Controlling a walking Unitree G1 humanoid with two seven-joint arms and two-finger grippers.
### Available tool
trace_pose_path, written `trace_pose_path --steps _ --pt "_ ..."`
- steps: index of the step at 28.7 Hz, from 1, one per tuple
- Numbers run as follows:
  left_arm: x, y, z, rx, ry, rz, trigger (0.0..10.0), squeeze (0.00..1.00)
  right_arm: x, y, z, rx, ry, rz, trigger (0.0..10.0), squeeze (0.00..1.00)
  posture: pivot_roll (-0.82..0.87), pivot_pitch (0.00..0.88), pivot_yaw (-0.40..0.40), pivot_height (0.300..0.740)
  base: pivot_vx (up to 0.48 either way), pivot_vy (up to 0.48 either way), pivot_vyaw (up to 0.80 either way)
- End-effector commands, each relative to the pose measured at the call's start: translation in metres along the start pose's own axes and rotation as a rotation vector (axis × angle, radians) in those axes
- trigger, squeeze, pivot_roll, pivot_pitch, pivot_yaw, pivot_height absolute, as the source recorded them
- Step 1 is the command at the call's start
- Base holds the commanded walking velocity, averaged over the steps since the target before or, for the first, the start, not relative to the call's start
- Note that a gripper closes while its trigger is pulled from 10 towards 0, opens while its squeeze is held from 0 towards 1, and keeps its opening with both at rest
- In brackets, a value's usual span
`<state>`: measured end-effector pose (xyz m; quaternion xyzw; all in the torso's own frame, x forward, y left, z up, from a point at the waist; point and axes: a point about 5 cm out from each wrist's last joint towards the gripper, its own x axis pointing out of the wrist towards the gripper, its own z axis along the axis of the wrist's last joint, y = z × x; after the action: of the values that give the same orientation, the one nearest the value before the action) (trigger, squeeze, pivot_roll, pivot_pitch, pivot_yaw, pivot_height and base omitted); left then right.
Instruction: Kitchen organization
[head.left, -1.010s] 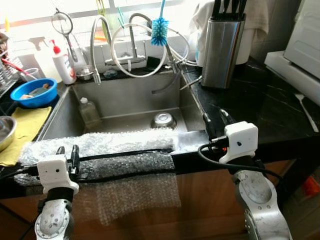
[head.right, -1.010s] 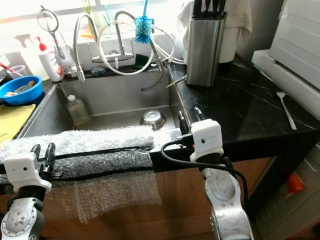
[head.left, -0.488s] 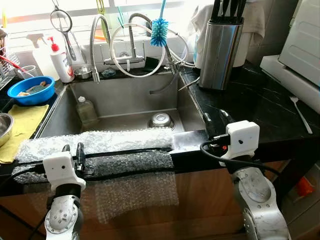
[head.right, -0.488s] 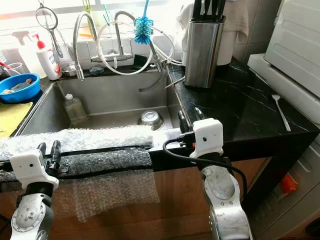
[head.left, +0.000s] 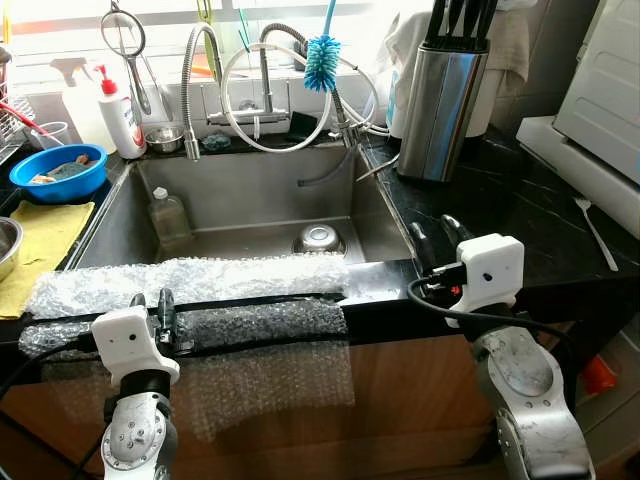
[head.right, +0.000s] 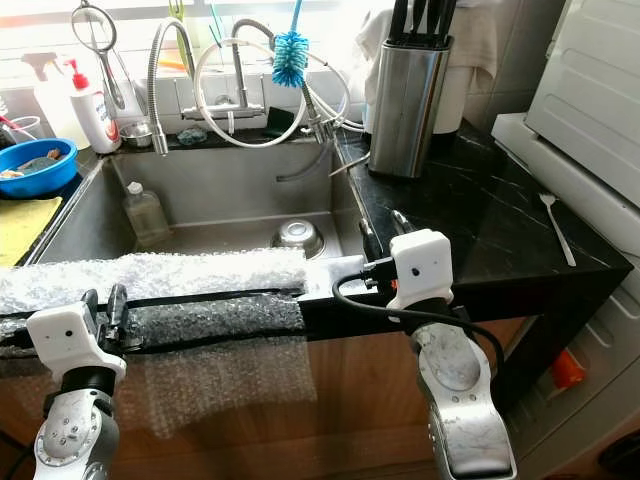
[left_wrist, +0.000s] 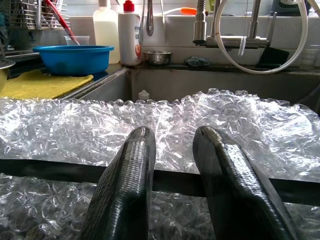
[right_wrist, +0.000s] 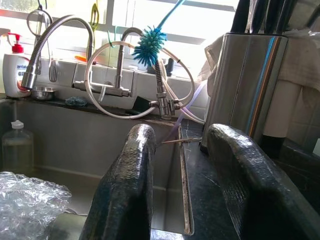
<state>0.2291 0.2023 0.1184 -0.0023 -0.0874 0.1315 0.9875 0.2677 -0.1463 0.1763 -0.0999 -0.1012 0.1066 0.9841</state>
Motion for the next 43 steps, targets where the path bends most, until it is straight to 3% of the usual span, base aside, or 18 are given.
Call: trace_pose_path --steps 1,4,12,17,21,27,43 --pt "0.006 0.001 0.007 -0.012 -0.027 0.001 10.0 0.0 0.004 0.0 0.003 0.016 -0.019 0.0 10.0 0.0 -0.1 0.0 0.048 0.74 0.0 0.0 0.0" --pt "0.011 -0.001 0.01 -0.024 -0.048 0.006 10.0 0.0 0.007 -0.001 0.003 0.019 -0.023 -0.004 10.0 0.0 -0.1 0.0 0.036 0.74 0.0 0.0 0.0" --pt "0.002 -0.011 0.007 -0.049 -0.035 0.013 10.0 0.0 0.003 0.002 0.001 0.026 -0.016 0.018 10.0 0.0 -0.08 0.0 0.031 0.74 0.0 0.0 0.0" --pt "0.006 -0.009 0.015 -0.046 -0.057 0.005 10.0 0.0 0.008 0.011 0.0 0.063 -0.021 0.012 10.0 0.0 -0.04 0.0 0.035 0.74 0.0 0.0 0.0" --pt "0.008 -0.004 0.016 -0.032 -0.062 0.03 10.0 0.0 0.016 0.018 0.003 0.039 -0.028 0.059 10.0 0.0 -0.03 0.0 0.012 0.74 0.0 0.0 0.0" --pt "0.009 -0.007 0.014 -0.036 -0.052 0.034 10.0 0.0 0.016 0.01 0.001 0.065 -0.024 0.01 10.0 0.0 -0.05 0.0 0.03 0.74 0.0 -0.148 0.4" --pt "0.014 -0.003 0.014 -0.009 -0.037 0.017 10.0 0.0 0.015 0.009 -0.003 0.063 -0.01 -0.028 10.0 0.0 -0.05 0.0 0.06 0.74 0.0 -0.274 0.0"
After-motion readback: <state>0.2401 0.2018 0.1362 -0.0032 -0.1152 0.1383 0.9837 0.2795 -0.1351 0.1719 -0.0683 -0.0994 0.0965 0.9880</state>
